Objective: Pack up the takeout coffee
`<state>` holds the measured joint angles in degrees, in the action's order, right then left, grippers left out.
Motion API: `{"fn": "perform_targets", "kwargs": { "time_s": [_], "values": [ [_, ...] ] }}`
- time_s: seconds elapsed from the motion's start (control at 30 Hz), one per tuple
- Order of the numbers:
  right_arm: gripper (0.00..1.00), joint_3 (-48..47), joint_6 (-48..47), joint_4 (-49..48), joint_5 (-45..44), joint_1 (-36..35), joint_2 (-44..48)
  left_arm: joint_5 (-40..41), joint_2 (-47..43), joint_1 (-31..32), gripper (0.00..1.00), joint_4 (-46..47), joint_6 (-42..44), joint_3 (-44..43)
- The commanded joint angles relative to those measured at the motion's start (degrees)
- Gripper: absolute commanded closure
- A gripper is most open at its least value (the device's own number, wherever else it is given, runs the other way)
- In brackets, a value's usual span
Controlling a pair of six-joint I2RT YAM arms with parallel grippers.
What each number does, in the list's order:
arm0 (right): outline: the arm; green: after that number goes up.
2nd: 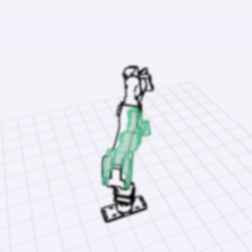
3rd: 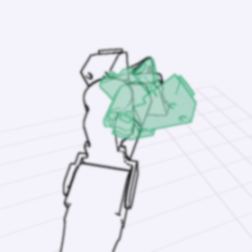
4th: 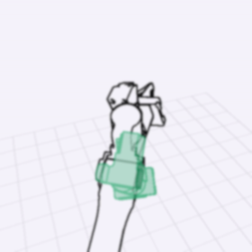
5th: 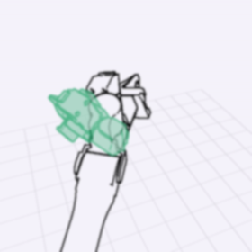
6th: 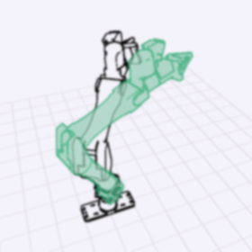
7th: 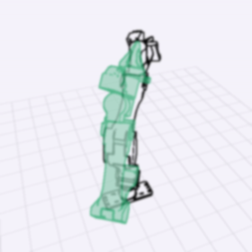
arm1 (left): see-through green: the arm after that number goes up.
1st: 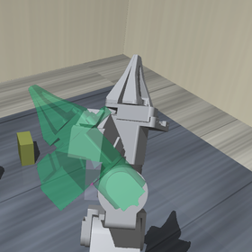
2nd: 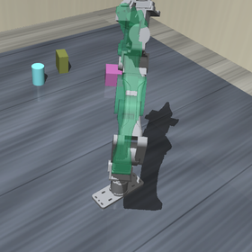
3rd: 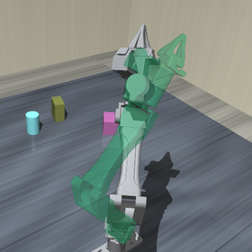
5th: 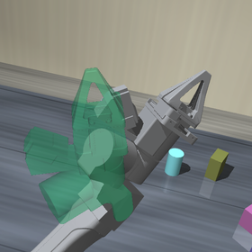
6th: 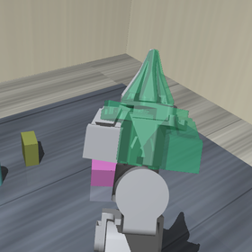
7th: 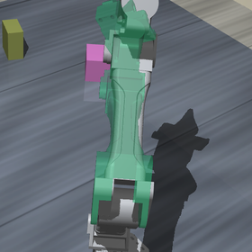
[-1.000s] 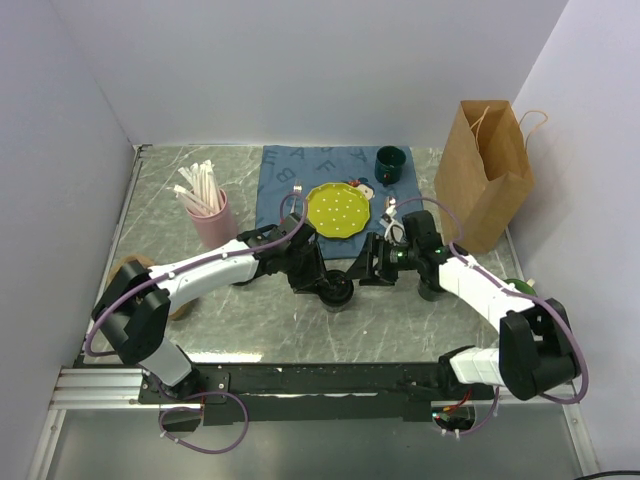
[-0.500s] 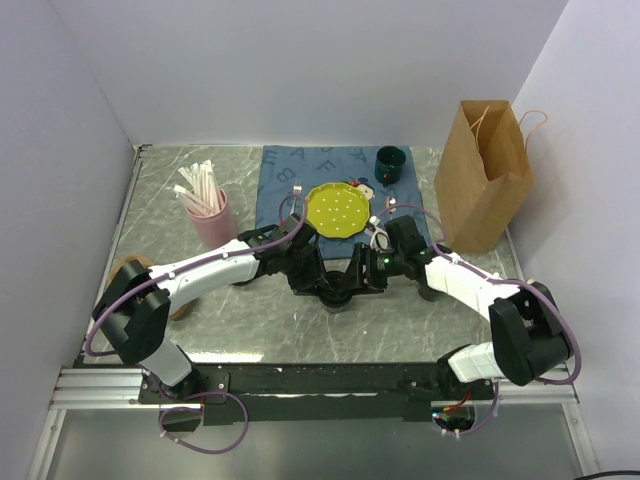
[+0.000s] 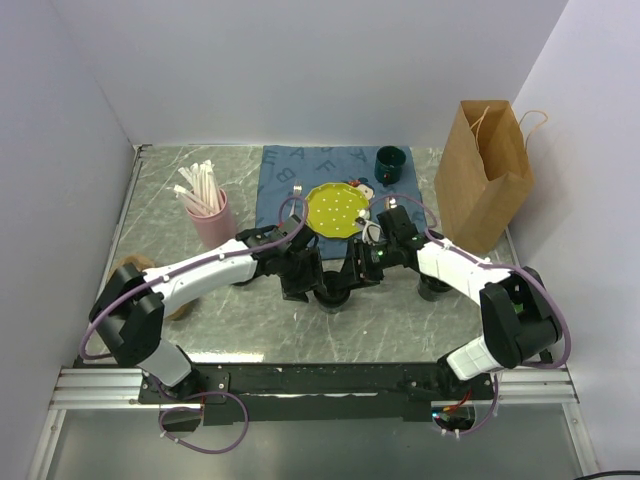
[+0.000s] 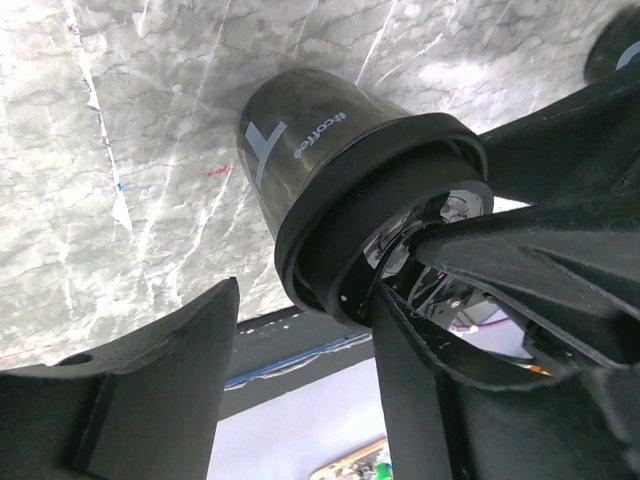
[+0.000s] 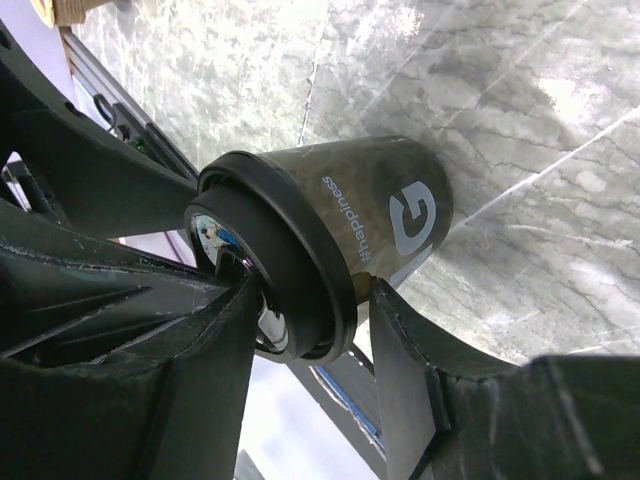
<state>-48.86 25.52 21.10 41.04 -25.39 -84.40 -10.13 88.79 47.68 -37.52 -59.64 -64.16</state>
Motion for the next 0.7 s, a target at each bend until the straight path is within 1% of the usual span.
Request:
{"fn": "perform_targets", "kwargs": {
  "time_s": [0.0, 0.17, 0.3, 0.4, 0.5, 0.6, 0.67],
  "values": [
    [0.54, -0.7, -4.9, 3.9, -6.1, -0.1, -1.3, 1.0, -3.3, 0.6, 0.38, -5.7, 2.3, -0.4],
    [0.54, -2.9, -7.1, 6.1, -6.0, -0.9, -2.6, 0.6, -5.1, 0.3, 0.35, -3.6, 2.8, 0.3],
    [0.54, -4.4, -8.6, 7.5, -6.7, -1.8, -2.8, 1.3, -7.7, -0.9, 0.35, -3.9, 4.1, -1.1],
    [0.54, -4.8, -8.8, 8.1, -6.9, -2.4, -3.0, 1.6, -9.8, -4.5, 0.37, -4.4, 4.9, -1.5],
    [0.54, -4.9, -9.1, 8.2, -7.2, -3.4, -3.1, 2.2, -10.7, -7.3, 0.41, -4.6, 6.2, -0.6],
    [0.55, -5.5, -9.6, 8.7, -7.1, -4.0, -3.5, 2.0, -10.1, -8.3, 0.44, -3.7, 8.2, 0.2],
    [0.55, -6.1, -10.4, 9.1, -6.6, -4.1, -3.9, 0.6, -10.0, -8.3, 0.45, -0.8, 9.5, 1.3]
  ]
}}
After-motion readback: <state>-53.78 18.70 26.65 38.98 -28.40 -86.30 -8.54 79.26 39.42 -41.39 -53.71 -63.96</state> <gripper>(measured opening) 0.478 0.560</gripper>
